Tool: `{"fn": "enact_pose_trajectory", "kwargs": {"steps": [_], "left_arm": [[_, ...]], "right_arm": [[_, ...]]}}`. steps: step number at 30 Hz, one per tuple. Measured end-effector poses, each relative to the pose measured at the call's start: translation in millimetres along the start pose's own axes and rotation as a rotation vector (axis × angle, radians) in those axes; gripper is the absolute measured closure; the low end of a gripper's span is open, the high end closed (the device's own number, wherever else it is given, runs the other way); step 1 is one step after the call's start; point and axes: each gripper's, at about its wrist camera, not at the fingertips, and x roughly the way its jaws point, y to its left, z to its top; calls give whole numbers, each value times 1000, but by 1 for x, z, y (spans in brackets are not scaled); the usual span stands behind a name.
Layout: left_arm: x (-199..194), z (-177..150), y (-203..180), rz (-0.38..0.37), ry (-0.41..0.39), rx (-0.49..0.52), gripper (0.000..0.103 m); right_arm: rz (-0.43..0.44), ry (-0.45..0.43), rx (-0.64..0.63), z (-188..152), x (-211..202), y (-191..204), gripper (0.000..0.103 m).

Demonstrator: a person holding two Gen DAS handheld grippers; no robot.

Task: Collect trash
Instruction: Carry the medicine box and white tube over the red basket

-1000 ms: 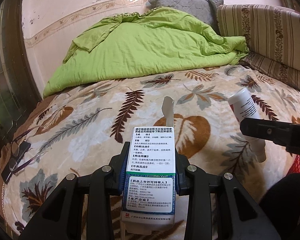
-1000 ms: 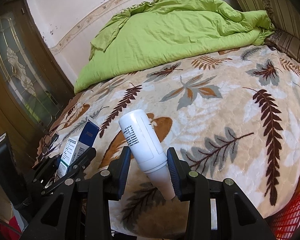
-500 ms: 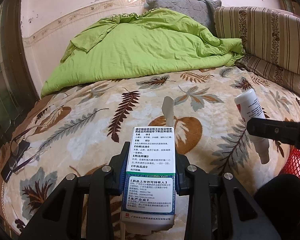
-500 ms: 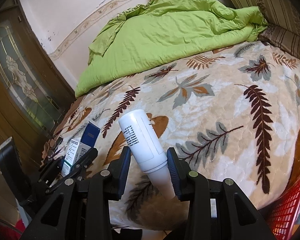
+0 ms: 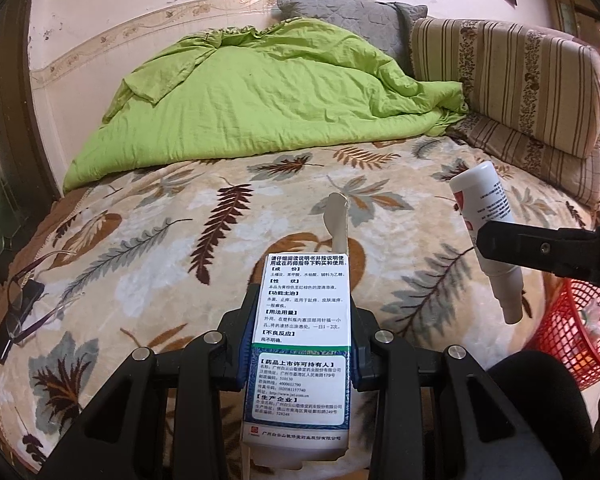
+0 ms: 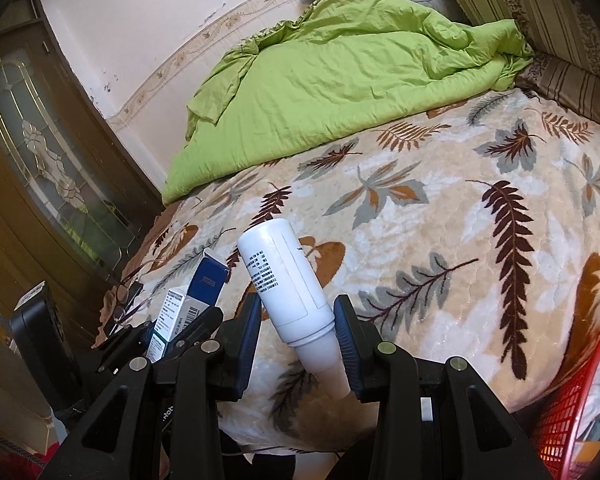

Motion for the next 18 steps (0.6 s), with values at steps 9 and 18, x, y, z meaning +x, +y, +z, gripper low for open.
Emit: {"fn": "enact_pose_trajectory", "kwargs": {"steps": [9,18], "left_arm": [[-7,4,-17,-37,7,24,69],[-11,7,-34,-76,19,52,69]], "right_arm": [[-18,-17,42,-3,-25,-18,62],[-44,-25,87,-8,-47,-35,62]]}}
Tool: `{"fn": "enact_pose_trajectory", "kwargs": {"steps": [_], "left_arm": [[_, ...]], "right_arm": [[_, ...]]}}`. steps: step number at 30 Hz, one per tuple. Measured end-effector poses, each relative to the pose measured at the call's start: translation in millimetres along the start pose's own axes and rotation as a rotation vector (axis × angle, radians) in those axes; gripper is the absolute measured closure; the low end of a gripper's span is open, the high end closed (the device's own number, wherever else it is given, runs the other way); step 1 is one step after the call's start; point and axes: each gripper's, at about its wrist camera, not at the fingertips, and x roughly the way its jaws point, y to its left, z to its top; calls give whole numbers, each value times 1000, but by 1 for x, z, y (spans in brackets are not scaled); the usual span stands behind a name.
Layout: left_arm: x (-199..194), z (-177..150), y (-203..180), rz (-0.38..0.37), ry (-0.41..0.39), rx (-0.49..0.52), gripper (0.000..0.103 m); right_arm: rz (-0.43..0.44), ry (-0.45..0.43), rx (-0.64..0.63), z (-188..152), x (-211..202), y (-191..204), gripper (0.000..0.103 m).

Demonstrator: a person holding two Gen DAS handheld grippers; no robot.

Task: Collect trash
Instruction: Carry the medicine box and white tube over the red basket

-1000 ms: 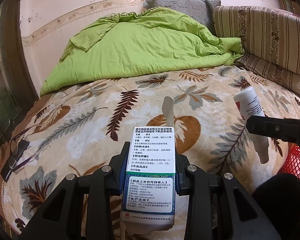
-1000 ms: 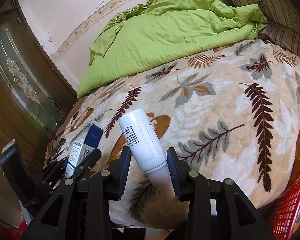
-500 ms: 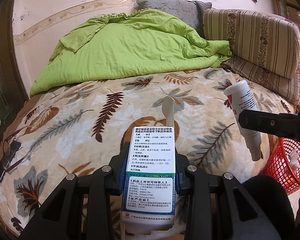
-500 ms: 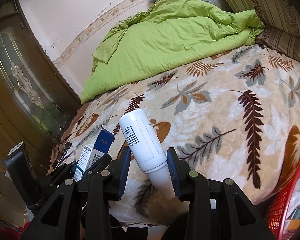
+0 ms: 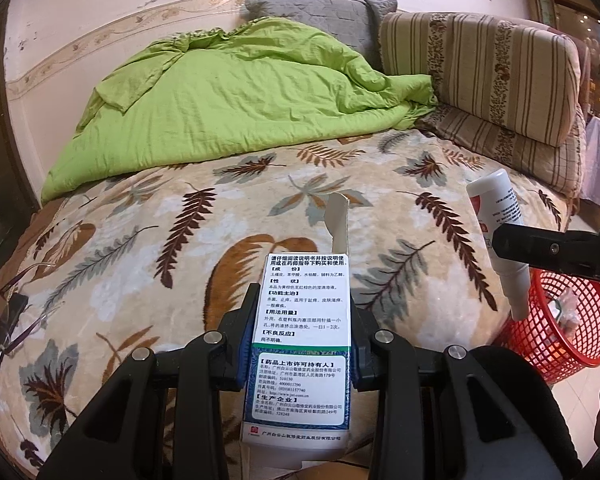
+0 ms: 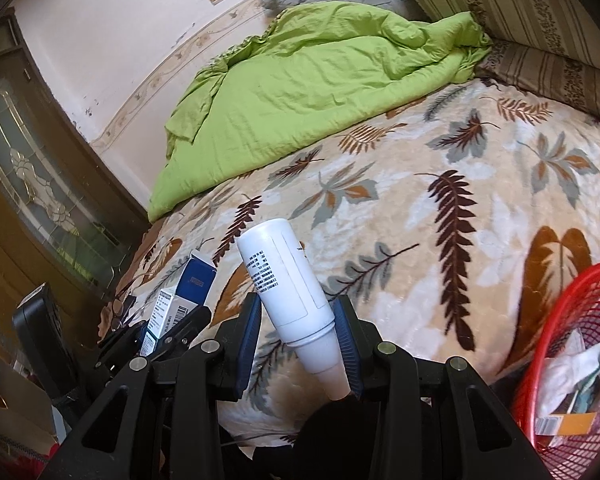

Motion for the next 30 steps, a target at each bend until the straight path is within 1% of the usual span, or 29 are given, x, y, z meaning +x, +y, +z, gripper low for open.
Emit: {"fn": "enact_pose_trajectory", "kwargs": {"steps": [5,9,16,20,25,30], "left_arm": [[-3,2,-8,-15,-2,14,69],[-6,7,-16,-48,-3,27,69],[-5,17,-37,-152,22,47,69],[-5,24,-56,-197,24,67,69],[-3,34,-83,-279,45,91,69],[-2,40,-115,-361,69,137,69]], "right_arm": [[-19,-12,19,1,-12,-10,62],[-49,-20,50,2,-26,-24,62],[-130,-55,144,-5,-64,-67,62],[-167,-70,209,-9,-84,-92,62],[-209,-93,258,-13,-107,-114,62],[-243,-112,297,-19,-123,-134,62]]}}
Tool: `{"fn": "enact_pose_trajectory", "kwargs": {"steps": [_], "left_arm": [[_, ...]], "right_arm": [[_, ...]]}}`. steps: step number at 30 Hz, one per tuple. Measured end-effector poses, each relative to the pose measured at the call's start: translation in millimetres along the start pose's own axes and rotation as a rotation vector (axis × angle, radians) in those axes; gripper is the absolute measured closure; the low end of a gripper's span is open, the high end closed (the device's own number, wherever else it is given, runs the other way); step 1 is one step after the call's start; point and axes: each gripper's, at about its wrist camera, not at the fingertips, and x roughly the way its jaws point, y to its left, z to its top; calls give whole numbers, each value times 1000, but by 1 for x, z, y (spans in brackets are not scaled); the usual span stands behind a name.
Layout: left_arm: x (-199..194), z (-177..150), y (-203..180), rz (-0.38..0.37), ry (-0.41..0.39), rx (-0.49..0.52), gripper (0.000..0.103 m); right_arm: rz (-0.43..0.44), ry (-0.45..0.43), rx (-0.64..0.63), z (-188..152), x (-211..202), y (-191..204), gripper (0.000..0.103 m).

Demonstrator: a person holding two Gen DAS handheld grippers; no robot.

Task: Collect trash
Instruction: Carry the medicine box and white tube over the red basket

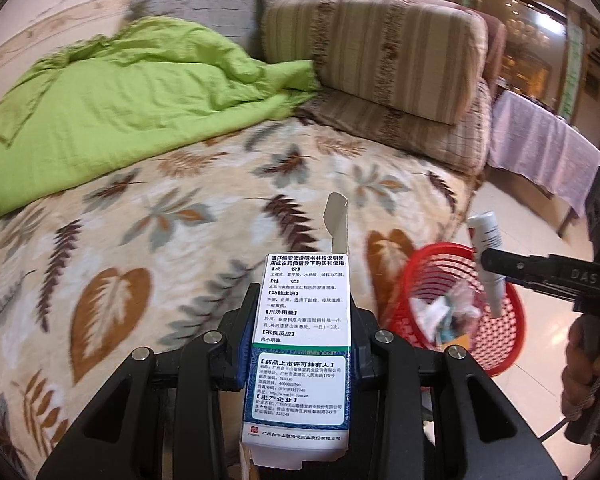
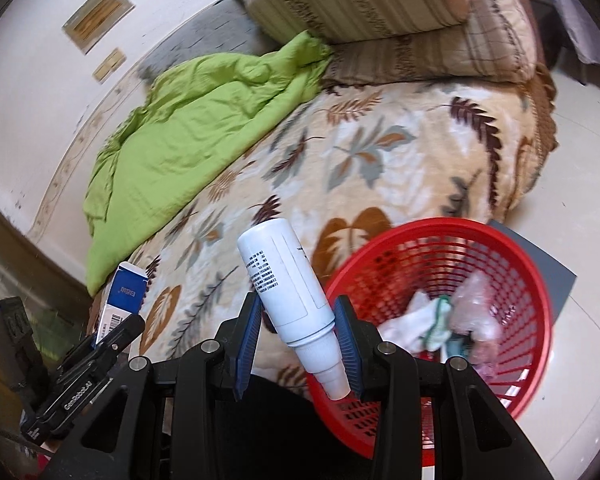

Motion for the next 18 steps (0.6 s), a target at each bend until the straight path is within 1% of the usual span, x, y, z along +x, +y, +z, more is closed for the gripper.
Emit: {"fn": "enact_pose_trajectory", "kwargs": {"steps": [2,4,7,14,18], "left_arm": [[5,4,-11,-35,12,17,69],[13,9,-25,-90,38,32,69],[25,13,-43,-144,76,51,69],[58,11,-76,-215,162,69,69],[70,13,-90,-240,192,74,69]], "right_arm": [[-13,-2,11,0,-2,-7,62],[-27,-2,28,-2,-6,-17,62],[-49,-9,48,-4,-11,-29,62],[-94,-25,96,-5,-23,-57,62],[-117,-23,119,-5,-25,-70,62]]}}
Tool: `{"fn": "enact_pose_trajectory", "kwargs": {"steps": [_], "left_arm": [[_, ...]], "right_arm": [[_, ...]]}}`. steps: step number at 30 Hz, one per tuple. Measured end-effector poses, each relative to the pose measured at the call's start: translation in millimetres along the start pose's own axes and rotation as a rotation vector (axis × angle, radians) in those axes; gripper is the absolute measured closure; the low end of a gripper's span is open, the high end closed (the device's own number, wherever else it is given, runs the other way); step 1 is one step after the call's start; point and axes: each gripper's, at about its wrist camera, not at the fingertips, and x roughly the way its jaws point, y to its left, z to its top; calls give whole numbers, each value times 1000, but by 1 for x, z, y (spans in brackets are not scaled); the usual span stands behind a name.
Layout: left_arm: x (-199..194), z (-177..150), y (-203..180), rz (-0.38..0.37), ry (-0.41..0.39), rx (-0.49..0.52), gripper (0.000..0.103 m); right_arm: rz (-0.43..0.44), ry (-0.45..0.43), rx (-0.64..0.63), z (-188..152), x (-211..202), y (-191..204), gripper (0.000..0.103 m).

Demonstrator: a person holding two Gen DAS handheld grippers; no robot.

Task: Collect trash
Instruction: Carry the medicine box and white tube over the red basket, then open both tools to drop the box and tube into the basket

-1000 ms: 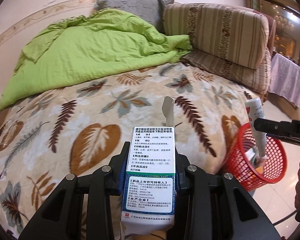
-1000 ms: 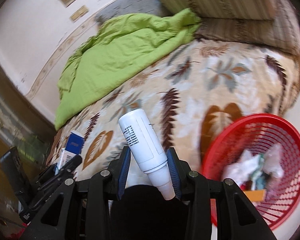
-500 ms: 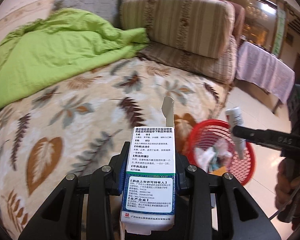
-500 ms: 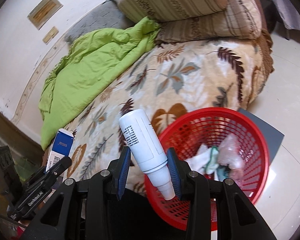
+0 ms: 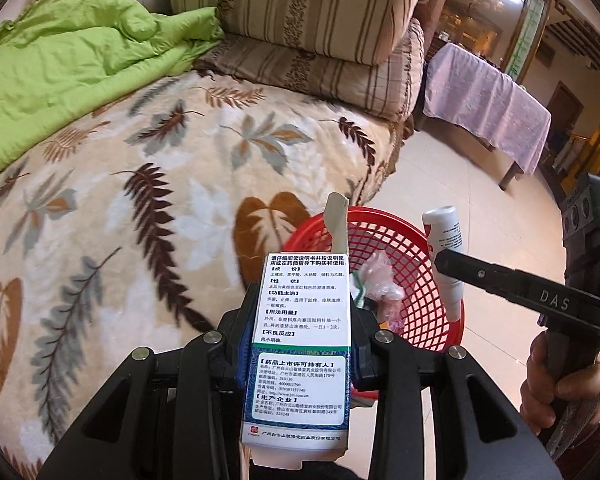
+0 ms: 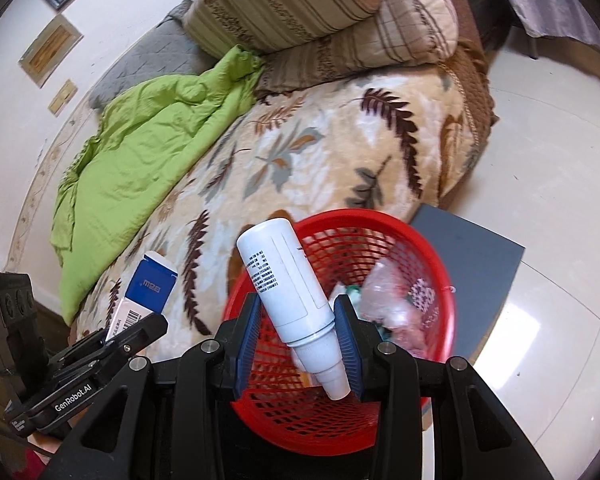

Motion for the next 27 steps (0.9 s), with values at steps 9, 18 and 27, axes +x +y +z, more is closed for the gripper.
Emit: {"fn": "enact_pose_trajectory", "kwargs": {"steps": [9,18,27], "left_arm": [[25,14,-21,-36,41,22,69],[51,10,-29,-29,92,42,69],[66,9,-32,7,114,67,69]], "right_arm": [[-21,-7,50,6,1,-22,62],[-25,10,73,6,13,-34,62],[-37,21,80,6,22,-41,61]]}}
